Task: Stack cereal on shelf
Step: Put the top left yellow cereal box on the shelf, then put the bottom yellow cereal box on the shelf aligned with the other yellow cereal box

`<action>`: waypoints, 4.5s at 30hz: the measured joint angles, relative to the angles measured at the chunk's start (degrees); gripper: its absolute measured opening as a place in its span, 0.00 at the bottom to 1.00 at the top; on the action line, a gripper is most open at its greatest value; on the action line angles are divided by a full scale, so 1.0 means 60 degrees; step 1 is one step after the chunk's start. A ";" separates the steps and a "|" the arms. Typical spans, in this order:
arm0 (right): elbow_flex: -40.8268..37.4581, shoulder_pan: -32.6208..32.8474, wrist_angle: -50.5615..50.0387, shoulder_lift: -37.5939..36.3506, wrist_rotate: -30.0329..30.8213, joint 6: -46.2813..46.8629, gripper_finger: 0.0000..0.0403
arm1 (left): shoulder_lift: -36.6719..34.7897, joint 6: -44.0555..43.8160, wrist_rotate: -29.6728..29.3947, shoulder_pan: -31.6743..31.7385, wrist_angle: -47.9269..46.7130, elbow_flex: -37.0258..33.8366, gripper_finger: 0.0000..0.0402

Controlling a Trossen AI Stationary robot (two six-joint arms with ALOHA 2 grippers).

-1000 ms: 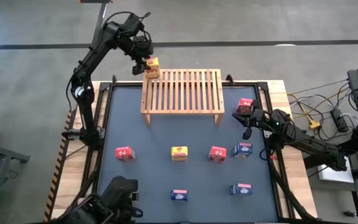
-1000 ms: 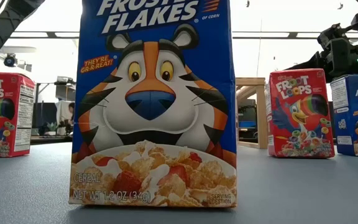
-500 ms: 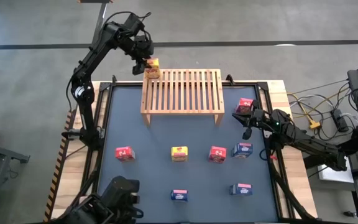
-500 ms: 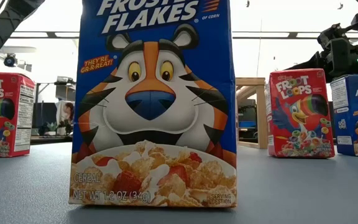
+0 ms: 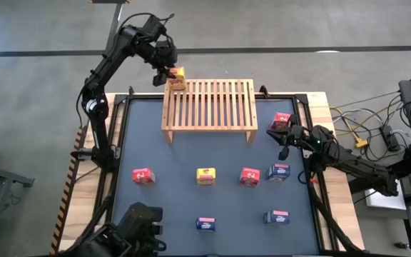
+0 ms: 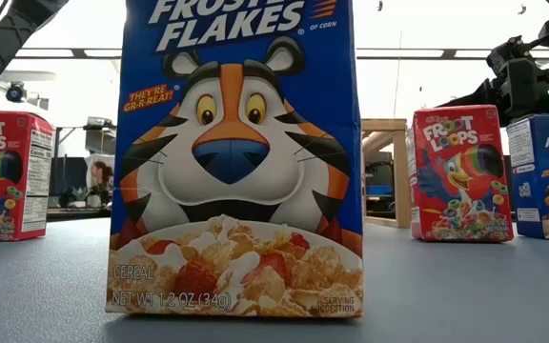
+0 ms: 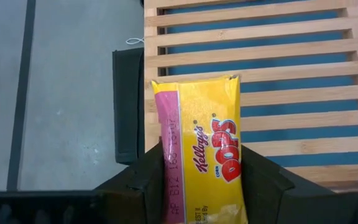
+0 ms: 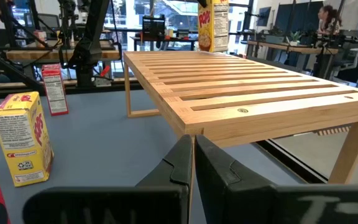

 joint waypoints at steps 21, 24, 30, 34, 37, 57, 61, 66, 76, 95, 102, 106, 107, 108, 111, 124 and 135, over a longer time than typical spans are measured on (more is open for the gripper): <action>0.0001 -0.0002 -0.0002 0.0000 0.0000 0.0000 0.02 | 0.0015 -0.0004 -0.0002 0.0007 0.0133 -0.0022 0.35; 0.0001 -0.0002 0.0000 0.0000 0.0000 0.0000 0.02 | 0.0015 -0.0004 -0.0004 0.0007 0.0133 -0.0026 0.35; 0.0003 -0.0003 0.0000 0.0000 0.0000 0.0000 0.02 | 0.0018 -0.0004 -0.0004 0.0007 0.0140 -0.0145 0.35; 0.0002 -0.0002 -0.0001 0.0000 0.0000 0.0000 0.02 | 0.0015 -0.0004 0.0059 0.0011 0.0279 -0.0394 0.35; 0.0003 0.0000 -0.0001 0.0000 0.0000 0.0000 0.02 | -0.0004 -0.0004 0.0073 0.0014 0.0375 -0.0551 0.35; 0.0000 0.0000 -0.0004 0.0000 0.0000 0.0000 0.02 | 0.0040 -0.0359 -0.0055 0.0011 0.0209 -0.0302 0.53; 0.0003 -0.0001 -0.0003 0.0000 0.0000 0.0000 0.02 | 0.0040 -0.0364 -0.0058 0.0011 0.0100 -0.0171 0.55; 0.0004 0.0000 -0.0004 0.0000 0.0000 0.0000 0.02 | 0.0040 -0.0373 -0.0189 0.0011 -0.0056 0.0199 0.56; 0.0002 0.0000 -0.0002 0.0000 0.0000 0.0000 0.02 | -0.0231 -0.0514 -0.0712 0.0011 -0.0259 0.0860 0.56; 0.0000 -0.0004 0.0000 0.0000 0.0000 0.0000 0.02 | -0.1622 -0.1195 -0.0626 -0.0081 -0.1270 0.0825 0.56; 0.0002 -0.0002 -0.0001 0.0000 0.0000 0.0000 0.02 | -0.3482 -0.2006 -0.0608 -0.1132 -0.1088 -0.0470 0.49; 0.0000 0.0000 -0.0004 0.0000 0.0000 0.0000 0.02 | -0.4977 -0.2652 -0.0601 -0.2135 -0.0171 -0.2503 0.45; 0.0004 -0.0004 0.0000 0.0000 0.0003 0.0000 0.02 | -0.5406 -0.2823 -0.0599 -0.2389 0.0183 -0.3143 0.44; 0.0003 -0.0001 0.0000 0.0000 0.0000 0.0000 0.02 | -0.5857 -0.2994 -0.0604 -0.2610 0.0544 -0.3787 0.43; 0.0004 -0.0003 0.0000 0.0000 0.0000 0.0000 0.02 | -0.7363 -0.3536 -0.0590 -0.3107 0.1641 -0.5750 0.40; 0.0000 -0.0003 0.0000 0.0000 0.0000 0.0000 0.02 | -1.2669 -0.6478 0.0485 -0.3713 0.5477 -1.2347 0.34; 0.0003 -0.0001 -0.0001 0.0000 0.0000 0.0000 0.02 | -1.4481 -0.7861 0.0973 -0.3727 0.5983 -1.4539 0.32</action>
